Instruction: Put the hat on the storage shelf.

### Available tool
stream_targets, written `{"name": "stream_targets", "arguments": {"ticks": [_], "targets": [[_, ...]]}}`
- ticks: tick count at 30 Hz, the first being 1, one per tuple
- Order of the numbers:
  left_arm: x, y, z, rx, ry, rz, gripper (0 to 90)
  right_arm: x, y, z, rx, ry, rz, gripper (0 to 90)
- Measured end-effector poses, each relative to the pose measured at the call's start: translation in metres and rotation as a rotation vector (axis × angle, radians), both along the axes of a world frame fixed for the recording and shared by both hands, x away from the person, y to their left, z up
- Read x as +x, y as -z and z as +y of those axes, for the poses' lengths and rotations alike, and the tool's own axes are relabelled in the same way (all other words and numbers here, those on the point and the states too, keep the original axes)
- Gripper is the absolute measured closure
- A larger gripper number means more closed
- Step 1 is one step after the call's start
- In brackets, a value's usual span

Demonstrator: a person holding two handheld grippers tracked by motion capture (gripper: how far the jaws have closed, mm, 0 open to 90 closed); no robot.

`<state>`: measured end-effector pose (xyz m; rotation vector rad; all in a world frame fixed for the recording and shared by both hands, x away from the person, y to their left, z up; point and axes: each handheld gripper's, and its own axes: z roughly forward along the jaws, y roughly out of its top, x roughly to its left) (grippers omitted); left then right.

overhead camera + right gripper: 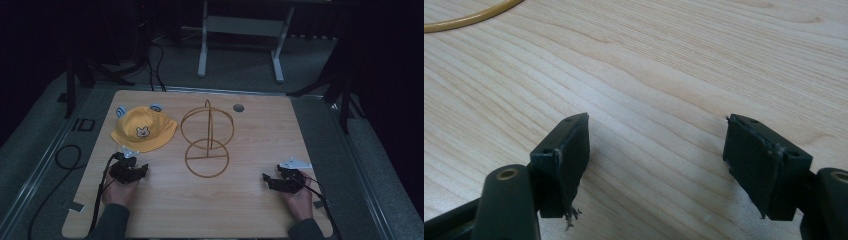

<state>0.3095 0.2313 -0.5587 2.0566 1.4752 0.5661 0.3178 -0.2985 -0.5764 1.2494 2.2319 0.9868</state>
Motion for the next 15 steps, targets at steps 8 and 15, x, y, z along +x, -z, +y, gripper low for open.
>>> {"name": "stream_targets", "arguments": {"ticks": [8, 15], "targets": [[-0.005, -0.013, 0.012, -0.019, 0.023, -0.02, 49.5, 0.0, 0.0, 0.0, -0.001, -0.005, 0.003, 25.2], [-0.006, -0.023, 0.019, -0.032, 0.035, -0.038, 49.2, 0.0, 0.0, 0.0, -0.001, -0.007, 0.002, 25.1]]}}
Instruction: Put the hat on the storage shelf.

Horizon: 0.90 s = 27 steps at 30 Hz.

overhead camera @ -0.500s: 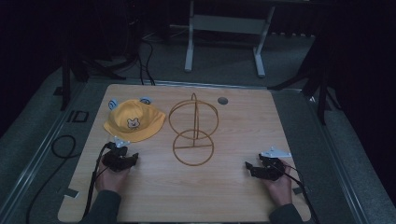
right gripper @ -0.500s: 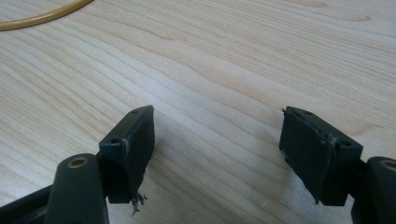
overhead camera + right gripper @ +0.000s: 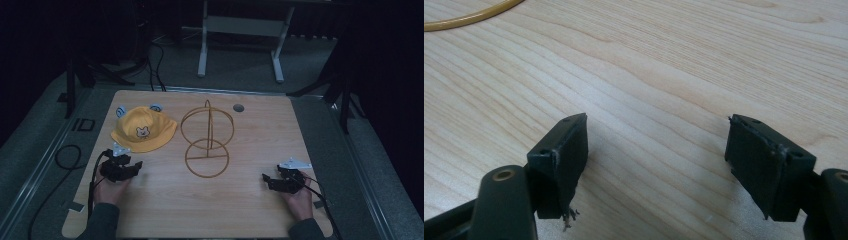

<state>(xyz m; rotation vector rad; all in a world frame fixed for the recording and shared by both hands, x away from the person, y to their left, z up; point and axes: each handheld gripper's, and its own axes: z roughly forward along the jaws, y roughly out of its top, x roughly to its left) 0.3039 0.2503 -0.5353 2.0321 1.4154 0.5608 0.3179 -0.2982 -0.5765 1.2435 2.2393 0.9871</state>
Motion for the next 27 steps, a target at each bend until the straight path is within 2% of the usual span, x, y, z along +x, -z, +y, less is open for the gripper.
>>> {"name": "stream_targets", "arguments": {"ticks": [9, 12, 20, 25, 27], "targets": [[0.002, -0.016, 0.011, 0.01, 0.024, -0.012, 48.2, 0.0, 0.0, 0.0, 0.001, 0.002, 0.001, 25.0], [0.003, -0.022, 0.014, 0.01, 0.039, 0.0, 47.6, 0.0, 0.0, 0.0, 0.001, 0.002, 0.001, 25.1], [0.005, -0.038, 0.017, 0.046, 0.054, -0.011, 49.7, 0.0, 0.0, 0.0, 0.0, -0.001, 0.001, 24.9], [0.014, -0.054, 0.018, 0.053, 0.061, -0.016, 50.8, 0.0, 0.0, 0.0, -0.001, -0.002, 0.001, 24.9], [0.015, -0.057, 0.018, 0.05, 0.062, -0.019, 50.9, 0.0, 0.0, 0.0, -0.001, -0.002, 0.001, 24.9]]}}
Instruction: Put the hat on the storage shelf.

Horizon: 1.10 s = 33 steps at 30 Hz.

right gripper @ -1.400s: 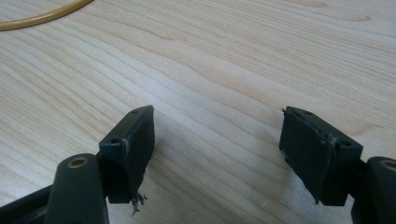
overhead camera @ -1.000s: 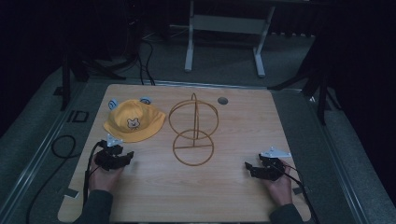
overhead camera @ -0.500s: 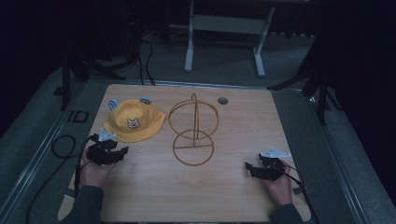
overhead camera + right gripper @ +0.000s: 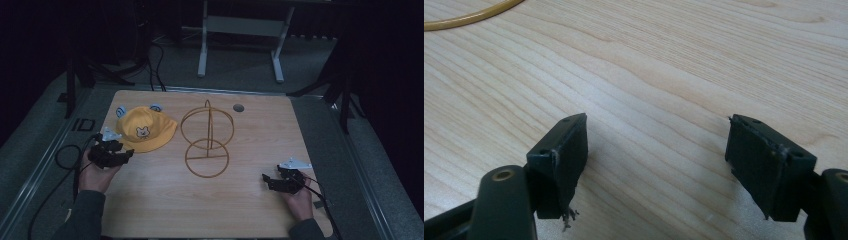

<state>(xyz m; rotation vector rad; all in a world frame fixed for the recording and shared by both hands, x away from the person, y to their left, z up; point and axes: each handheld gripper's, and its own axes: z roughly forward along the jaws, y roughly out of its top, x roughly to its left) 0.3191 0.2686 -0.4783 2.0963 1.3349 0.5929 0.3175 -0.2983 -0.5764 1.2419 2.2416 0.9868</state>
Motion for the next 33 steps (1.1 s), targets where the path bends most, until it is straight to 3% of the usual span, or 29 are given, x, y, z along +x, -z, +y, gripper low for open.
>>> {"name": "stream_targets", "arguments": {"ticks": [10, 23, 33], "targets": [[0.006, -0.017, 0.005, 0.019, 0.023, -0.002, 52.8, 0.0, 0.0, 0.0, 0.0, 0.001, 0.001, 24.9], [0.014, -0.036, 0.012, -0.02, 0.061, 0.033, 52.6, 0.0, 0.0, 0.0, 0.001, 0.002, 0.001, 24.9], [0.02, -0.051, 0.014, -0.005, 0.091, 0.048, 53.2, -0.001, 0.0, 0.0, 0.0, 0.002, 0.001, 24.9]]}}
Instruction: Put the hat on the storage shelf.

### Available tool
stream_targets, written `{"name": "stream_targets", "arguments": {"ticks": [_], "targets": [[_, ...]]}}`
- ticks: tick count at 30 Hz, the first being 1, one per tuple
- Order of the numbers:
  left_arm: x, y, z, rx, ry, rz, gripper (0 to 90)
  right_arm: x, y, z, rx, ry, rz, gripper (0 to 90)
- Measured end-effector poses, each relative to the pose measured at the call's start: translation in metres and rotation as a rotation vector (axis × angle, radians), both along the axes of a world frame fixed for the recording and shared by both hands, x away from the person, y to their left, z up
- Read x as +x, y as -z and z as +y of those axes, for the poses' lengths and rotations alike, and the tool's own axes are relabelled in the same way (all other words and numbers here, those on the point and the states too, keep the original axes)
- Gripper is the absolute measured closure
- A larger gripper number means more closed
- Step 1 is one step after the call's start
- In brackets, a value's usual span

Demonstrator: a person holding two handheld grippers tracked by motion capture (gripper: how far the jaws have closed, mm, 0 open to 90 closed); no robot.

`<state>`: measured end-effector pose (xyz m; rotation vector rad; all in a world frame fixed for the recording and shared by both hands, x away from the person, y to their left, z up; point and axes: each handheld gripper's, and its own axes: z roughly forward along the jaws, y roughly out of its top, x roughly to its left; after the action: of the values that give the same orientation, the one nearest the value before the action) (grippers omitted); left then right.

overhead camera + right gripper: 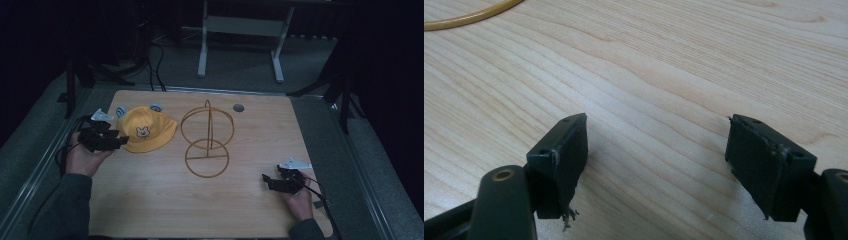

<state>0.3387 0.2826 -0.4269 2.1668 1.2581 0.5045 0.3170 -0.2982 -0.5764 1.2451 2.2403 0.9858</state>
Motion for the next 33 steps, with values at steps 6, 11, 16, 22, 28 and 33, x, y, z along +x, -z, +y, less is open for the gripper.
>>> {"name": "stream_targets", "arguments": {"ticks": [6, 11, 16, 22, 28, 33], "targets": [[0.006, -0.009, -0.003, 0.027, 0.021, 0.004, 53.2, 0.0, 0.0, 0.0, 0.001, 0.001, 0.001, 24.9], [0.011, -0.014, -0.005, 0.045, 0.032, 0.008, 53.1, 0.0, 0.0, 0.0, 0.0, 0.0, 0.0, 24.9], [0.014, -0.017, -0.01, 0.064, 0.046, 0.012, 53.0, 0.0, 0.0, 0.0, 0.0, 0.0, 0.0, 24.8], [0.019, -0.024, -0.015, 0.104, 0.07, 0.023, 53.0, 0.0, 0.0, 0.0, 0.0, -0.001, 0.0, 24.7], [0.023, -0.031, -0.013, 0.112, 0.087, 0.029, 52.8, 0.0, 0.0, 0.0, 0.0, -0.001, 0.0, 24.5], [0.028, -0.035, -0.01, 0.12, 0.093, 0.035, 52.7, 0.0, 0.0, 0.0, 0.001, -0.002, 0.001, 24.3]]}}
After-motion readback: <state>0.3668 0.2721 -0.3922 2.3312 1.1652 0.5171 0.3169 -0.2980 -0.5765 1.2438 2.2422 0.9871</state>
